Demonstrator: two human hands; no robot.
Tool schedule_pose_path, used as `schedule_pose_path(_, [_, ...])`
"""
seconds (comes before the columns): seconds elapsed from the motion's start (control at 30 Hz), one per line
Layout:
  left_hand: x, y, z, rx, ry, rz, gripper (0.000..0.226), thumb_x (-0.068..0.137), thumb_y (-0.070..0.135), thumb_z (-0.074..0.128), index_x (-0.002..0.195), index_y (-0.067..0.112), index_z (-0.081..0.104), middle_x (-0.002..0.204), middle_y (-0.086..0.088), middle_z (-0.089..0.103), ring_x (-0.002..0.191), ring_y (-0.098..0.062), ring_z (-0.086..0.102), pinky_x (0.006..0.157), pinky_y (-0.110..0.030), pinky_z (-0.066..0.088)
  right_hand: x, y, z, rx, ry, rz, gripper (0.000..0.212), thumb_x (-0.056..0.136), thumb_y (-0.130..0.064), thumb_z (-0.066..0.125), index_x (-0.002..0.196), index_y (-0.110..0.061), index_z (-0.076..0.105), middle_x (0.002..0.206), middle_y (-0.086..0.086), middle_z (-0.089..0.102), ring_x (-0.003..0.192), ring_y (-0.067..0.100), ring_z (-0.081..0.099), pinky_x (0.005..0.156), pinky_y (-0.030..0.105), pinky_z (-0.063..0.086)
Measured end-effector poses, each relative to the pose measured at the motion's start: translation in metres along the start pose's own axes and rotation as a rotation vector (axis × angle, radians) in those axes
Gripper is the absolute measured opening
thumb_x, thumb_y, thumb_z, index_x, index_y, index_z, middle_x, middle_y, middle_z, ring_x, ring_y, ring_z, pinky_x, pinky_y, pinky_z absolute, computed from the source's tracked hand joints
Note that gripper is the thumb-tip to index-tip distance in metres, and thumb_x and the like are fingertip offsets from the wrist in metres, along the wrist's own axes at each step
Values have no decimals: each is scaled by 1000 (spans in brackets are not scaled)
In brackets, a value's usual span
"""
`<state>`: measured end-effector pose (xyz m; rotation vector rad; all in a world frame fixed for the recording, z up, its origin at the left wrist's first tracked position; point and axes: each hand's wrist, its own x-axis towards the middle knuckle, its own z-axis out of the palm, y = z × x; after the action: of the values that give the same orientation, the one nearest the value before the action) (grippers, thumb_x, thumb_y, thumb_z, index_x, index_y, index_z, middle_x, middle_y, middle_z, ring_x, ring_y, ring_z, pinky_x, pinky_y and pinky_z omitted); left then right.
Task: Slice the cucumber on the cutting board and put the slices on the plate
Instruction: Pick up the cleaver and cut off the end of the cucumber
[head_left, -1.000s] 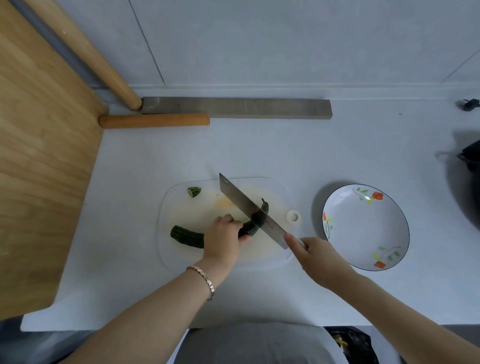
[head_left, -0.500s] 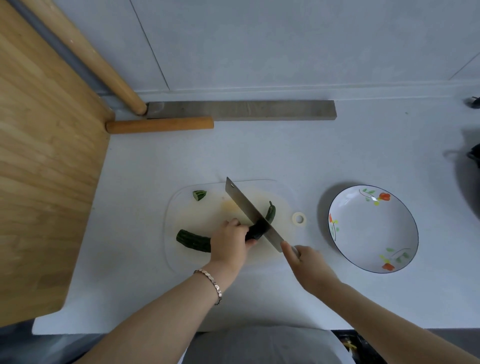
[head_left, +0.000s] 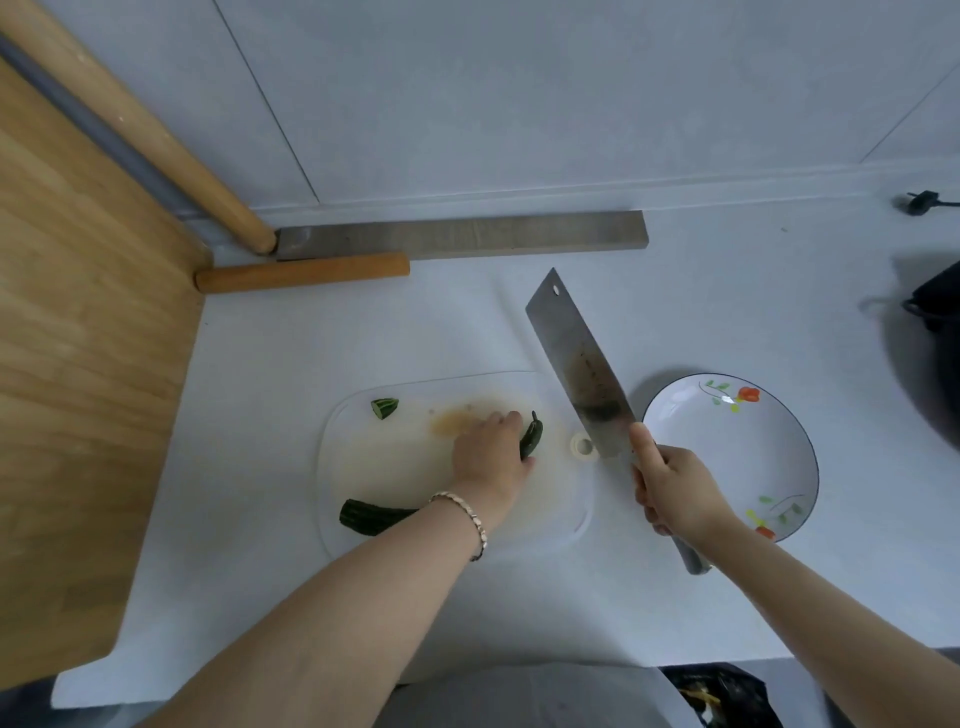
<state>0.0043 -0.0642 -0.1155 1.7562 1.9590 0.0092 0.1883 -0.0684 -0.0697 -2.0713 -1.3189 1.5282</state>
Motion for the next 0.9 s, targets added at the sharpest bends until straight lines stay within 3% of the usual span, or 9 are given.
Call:
schedule_pose_path(0.13, [3,-16,-5,69,48,-18,17,82,17,54,98,14,57,100,-9,65,94,-29,58,74,-35,47,-1,3,0,25,-18,36,51,92,-55,37,67,-11,36,52,4,37,40,16,32,40,21,30])
schedule_pose_path(0.37, [-10,-108,-40,503,87,-75,26,88,22,48,113,16,53,115,-5,58,111,-27,43,85,-35,37,0,5,7,-20,-60,33,50,92,-55,39,70,-10,38,55,4,41,41,16,34,43,23,32])
schedule_pose_path(0.47, [-20,-120,-47,453,209,-110,24,75,11,65,98,8,61,98,-14,60,93,-34,53,76,-38,44,-3,1,14,-31,-79,22,50,92,-54,39,68,-10,38,53,3,40,40,16,34,43,23,31])
schedule_pose_path(0.53, [-28,-118,-42,297,293,17,29,66,12,76,91,4,64,89,-17,61,82,-36,57,70,-39,49,-5,-1,17,-34,-87,11,51,92,-53,40,68,-9,42,54,3,41,41,16,35,43,22,32])
schedule_pose_path(0.6, [-43,-105,-37,56,157,135,32,76,25,70,100,6,61,97,-10,61,88,-29,57,76,-36,48,-7,-1,16,-37,-109,9,49,93,-52,40,74,-8,51,56,4,42,44,16,36,43,21,33])
schedule_pose_path(0.63, [-50,-97,-34,-43,11,149,37,82,33,64,109,8,59,104,-6,59,95,-23,55,82,-33,47,-8,-1,16,-41,-124,9,47,93,-51,41,79,-9,55,57,4,42,44,16,36,43,22,33])
schedule_pose_path(0.73, [-57,-89,-17,107,-257,216,48,86,45,52,123,15,49,118,-2,52,109,-19,47,93,-31,42,-9,4,14,-46,-137,3,40,93,-45,46,85,-6,55,58,4,42,46,17,36,45,24,33])
schedule_pose_path(0.9, [-63,-82,-2,136,-150,192,33,86,31,55,111,10,48,111,-7,53,99,-19,49,79,-26,43,-13,14,15,-192,-124,-68,27,93,-28,53,75,-8,52,61,2,60,53,15,57,57,26,50])
